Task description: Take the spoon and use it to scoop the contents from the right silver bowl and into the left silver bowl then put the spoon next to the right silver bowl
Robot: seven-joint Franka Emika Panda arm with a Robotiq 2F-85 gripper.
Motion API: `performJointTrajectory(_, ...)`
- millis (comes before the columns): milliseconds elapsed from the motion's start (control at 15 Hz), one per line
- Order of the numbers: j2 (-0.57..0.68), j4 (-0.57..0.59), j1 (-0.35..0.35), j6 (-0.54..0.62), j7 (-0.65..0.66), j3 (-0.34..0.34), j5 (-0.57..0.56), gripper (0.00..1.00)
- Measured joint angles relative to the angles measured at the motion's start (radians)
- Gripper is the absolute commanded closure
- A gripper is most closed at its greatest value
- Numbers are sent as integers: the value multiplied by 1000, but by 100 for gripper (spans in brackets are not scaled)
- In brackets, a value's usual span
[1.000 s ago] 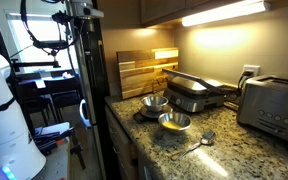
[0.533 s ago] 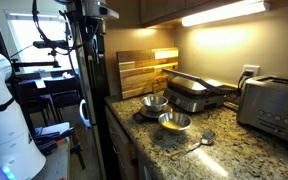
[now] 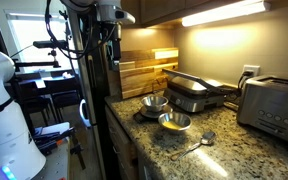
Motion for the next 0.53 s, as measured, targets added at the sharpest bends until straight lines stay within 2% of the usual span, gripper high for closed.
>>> performJointTrajectory(333,1,2,1,-1,-4,0,0,0)
performJointTrajectory(533,7,2,-9,4,-71,-49,-23,0)
